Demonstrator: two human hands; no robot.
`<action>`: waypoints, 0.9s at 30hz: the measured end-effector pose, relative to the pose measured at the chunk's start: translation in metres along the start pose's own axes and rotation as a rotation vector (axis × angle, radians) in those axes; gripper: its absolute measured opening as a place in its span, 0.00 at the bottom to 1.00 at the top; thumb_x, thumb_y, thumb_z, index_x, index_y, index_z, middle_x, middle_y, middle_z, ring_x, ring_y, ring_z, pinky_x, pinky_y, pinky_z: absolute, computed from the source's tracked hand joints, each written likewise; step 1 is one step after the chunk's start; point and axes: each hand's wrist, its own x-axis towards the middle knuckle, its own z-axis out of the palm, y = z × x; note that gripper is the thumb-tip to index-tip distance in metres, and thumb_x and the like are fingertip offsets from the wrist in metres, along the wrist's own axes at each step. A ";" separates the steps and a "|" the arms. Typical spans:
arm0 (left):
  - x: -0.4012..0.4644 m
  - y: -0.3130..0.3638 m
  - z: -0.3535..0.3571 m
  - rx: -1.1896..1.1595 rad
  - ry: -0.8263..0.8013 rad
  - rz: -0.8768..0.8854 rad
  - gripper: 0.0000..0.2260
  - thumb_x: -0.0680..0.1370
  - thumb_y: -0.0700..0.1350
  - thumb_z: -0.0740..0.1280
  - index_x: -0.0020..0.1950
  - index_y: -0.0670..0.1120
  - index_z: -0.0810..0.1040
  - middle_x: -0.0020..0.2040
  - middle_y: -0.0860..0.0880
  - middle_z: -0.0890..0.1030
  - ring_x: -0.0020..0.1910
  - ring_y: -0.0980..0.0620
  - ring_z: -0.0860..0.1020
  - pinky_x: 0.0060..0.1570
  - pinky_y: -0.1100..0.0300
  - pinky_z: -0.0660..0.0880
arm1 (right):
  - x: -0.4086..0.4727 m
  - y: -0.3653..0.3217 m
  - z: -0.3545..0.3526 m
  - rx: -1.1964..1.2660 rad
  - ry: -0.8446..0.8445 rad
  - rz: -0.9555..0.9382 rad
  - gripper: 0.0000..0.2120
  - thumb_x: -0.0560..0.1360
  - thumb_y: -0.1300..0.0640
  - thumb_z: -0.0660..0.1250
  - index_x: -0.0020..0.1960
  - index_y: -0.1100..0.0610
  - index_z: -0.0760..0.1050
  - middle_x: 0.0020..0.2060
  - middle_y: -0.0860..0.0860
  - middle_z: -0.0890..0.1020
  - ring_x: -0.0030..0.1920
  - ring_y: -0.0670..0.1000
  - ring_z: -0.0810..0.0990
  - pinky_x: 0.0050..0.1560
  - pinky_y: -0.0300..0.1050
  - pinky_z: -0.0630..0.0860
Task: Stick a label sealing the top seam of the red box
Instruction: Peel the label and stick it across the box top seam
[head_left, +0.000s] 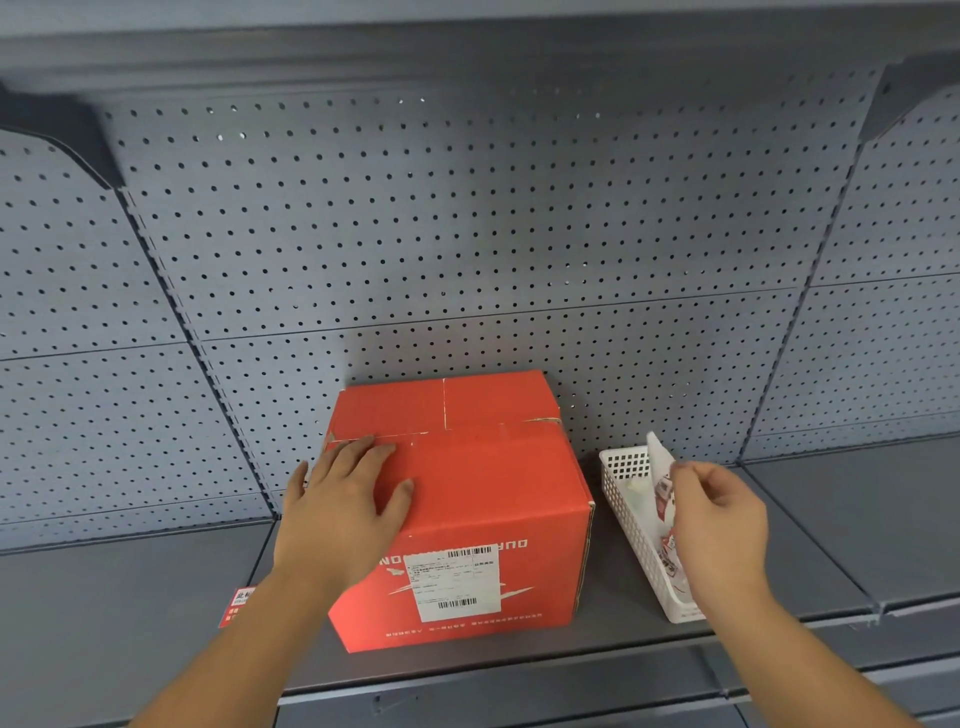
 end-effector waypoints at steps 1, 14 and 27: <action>-0.001 0.001 -0.001 -0.018 0.011 0.001 0.26 0.76 0.67 0.53 0.71 0.58 0.72 0.73 0.56 0.72 0.75 0.50 0.65 0.75 0.41 0.54 | 0.000 -0.006 0.001 0.007 -0.019 -0.017 0.10 0.76 0.56 0.65 0.39 0.49 0.81 0.30 0.48 0.84 0.30 0.51 0.75 0.40 0.53 0.75; 0.009 0.101 -0.043 -1.019 -0.029 -0.067 0.05 0.78 0.42 0.70 0.44 0.50 0.84 0.41 0.51 0.86 0.40 0.54 0.82 0.46 0.60 0.79 | -0.016 -0.061 0.057 -0.120 -0.252 -0.674 0.06 0.74 0.64 0.70 0.42 0.56 0.83 0.42 0.45 0.84 0.47 0.51 0.81 0.49 0.55 0.79; 0.023 0.128 -0.038 -1.375 -0.141 -0.421 0.09 0.79 0.41 0.70 0.50 0.35 0.82 0.38 0.43 0.84 0.36 0.51 0.82 0.39 0.60 0.80 | -0.001 -0.063 0.067 -0.315 -0.444 -1.057 0.08 0.78 0.53 0.67 0.50 0.54 0.82 0.47 0.46 0.85 0.52 0.50 0.78 0.55 0.46 0.75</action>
